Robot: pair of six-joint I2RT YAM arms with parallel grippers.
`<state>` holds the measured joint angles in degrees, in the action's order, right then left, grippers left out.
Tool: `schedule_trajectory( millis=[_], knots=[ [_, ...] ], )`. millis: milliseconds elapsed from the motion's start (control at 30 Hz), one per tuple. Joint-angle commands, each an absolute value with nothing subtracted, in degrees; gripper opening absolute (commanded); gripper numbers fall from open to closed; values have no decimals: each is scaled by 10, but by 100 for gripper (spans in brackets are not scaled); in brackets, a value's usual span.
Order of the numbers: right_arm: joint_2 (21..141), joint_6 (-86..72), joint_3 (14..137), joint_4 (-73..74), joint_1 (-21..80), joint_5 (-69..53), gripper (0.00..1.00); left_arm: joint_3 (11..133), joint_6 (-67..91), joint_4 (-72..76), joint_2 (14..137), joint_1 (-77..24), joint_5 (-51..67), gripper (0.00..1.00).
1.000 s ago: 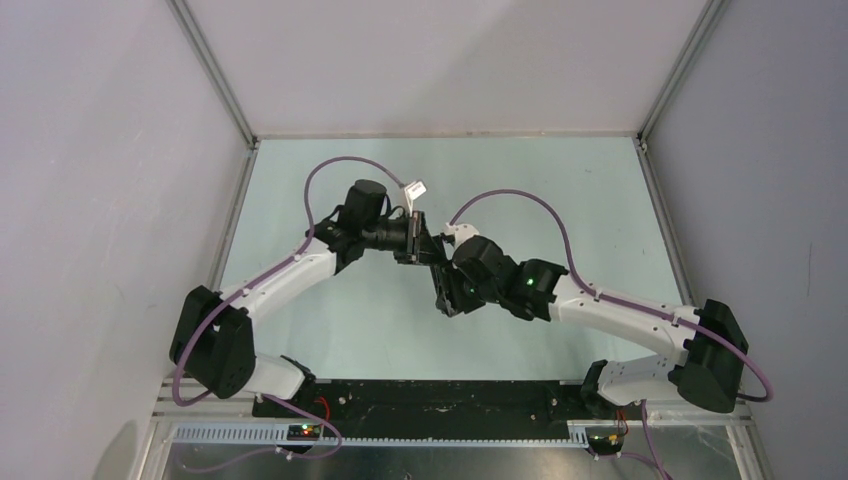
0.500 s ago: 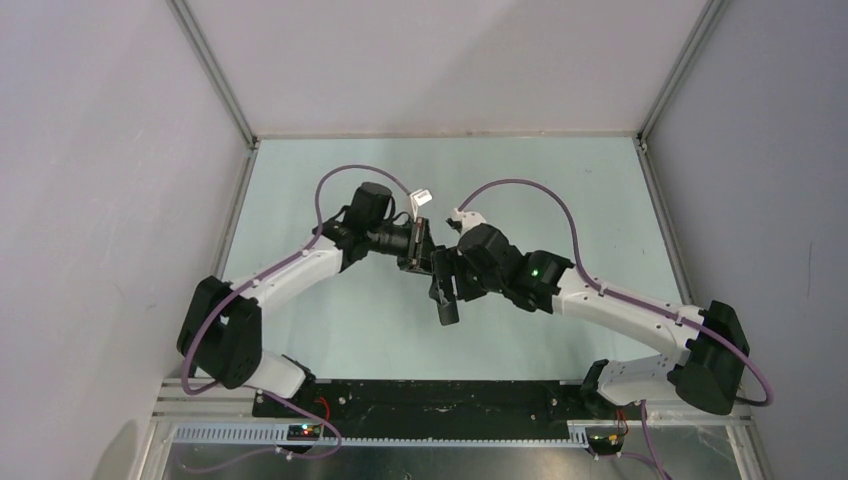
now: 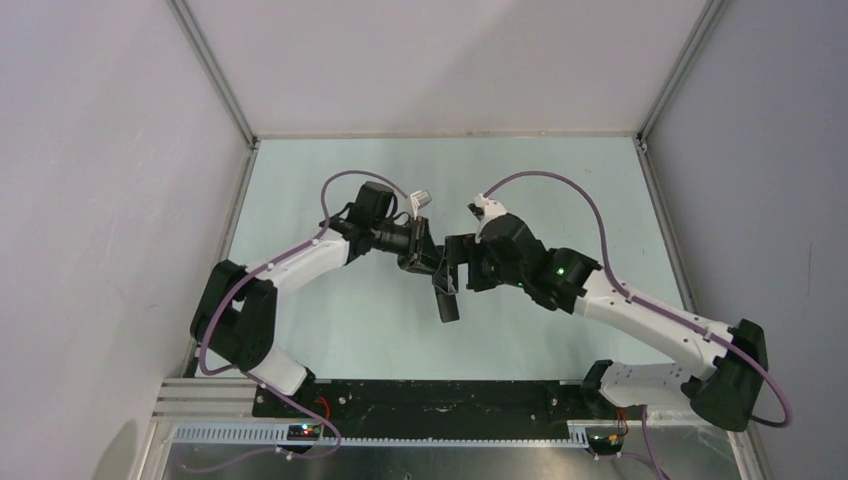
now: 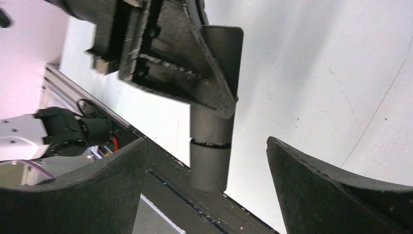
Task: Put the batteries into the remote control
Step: Load the battery cover into the remote control.
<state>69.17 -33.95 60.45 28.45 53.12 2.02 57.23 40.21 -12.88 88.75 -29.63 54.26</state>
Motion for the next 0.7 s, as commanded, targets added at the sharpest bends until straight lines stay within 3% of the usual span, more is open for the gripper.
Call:
schedule_trajectory(
  millis=[0,267,667],
  knots=[
    [617,-398,582,243,526,48,94,611,444,-120,889,-281,554,0],
    [522,-561,510,172,518,116,94,646,540,-117,838,-260,506,0],
    [535,-628,508,40,509,123,94,713,675,-112,796,-257,479,0]
  ],
)
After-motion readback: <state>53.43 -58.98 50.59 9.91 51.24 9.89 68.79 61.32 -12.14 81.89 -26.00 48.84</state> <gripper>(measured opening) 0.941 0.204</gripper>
